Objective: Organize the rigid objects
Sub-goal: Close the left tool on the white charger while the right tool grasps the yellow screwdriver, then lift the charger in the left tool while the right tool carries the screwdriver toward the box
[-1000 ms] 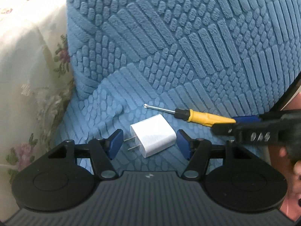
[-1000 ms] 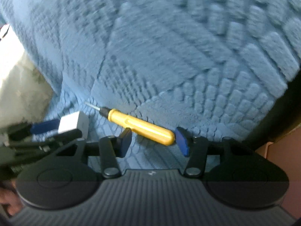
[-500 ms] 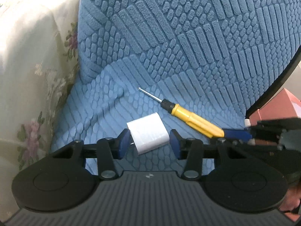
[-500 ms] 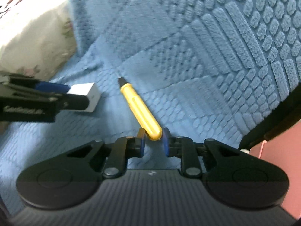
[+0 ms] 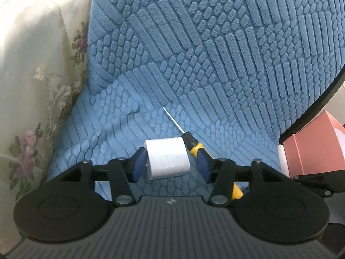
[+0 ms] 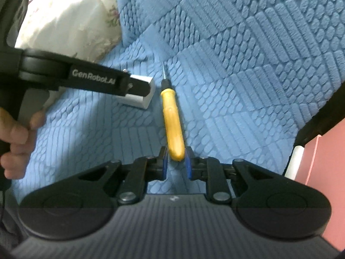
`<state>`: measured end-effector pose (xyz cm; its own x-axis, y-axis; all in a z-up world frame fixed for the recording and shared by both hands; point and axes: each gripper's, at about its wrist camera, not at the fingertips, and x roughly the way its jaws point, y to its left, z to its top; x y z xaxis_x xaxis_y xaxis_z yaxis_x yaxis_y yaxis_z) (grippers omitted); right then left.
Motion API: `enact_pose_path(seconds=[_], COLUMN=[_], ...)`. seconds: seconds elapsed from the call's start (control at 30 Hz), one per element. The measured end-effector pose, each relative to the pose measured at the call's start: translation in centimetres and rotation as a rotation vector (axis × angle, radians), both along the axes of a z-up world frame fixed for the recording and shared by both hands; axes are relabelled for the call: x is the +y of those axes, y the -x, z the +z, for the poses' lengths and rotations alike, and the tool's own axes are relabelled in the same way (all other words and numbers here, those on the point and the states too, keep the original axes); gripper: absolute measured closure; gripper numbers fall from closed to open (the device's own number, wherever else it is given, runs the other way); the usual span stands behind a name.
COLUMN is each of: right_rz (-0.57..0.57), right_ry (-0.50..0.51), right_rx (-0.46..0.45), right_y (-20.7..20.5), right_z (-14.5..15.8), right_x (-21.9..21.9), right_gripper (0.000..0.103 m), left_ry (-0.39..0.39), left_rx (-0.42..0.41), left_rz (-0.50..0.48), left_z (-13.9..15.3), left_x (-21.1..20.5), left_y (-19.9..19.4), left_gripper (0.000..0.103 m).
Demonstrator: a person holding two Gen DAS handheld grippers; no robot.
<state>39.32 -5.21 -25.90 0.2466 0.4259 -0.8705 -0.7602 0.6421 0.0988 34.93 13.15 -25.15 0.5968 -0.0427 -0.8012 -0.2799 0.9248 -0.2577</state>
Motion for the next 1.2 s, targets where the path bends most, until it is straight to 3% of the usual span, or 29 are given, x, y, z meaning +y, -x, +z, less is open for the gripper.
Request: enact_pose_path(seconds=[0.1,0.37,0.97,1.2], right_rz=[-0.008,-0.069,-0.002,-0.034], right_ry=[-0.022,-0.077,-0.084,-0.092], right_rx=[0.019,0.014,-0.067,-0.053], right_y=[-0.2,-1.5,-2.3,-2.9], right_z=[-0.1,0.0,-2.0,-1.8], right_x=[-0.1,-0.1,2.7,2.3], right_gripper=[0.081,0.076,0.075,0.082], left_ry=[-0.035,-0.123,-0.091,-0.058], left_rx=[0.001,0.048,0.054,0.043], left_rz=[-0.001,0.005,0.029,0.034], left_z=[-0.2,-1.1,-1.1,-0.7], left_x=[-0.8,-1.7,-1.4,-1.2], left_y=[-0.4,-0.9,-1.1,-0.7], left_gripper=[0.033,0.034,0.039,0.039])
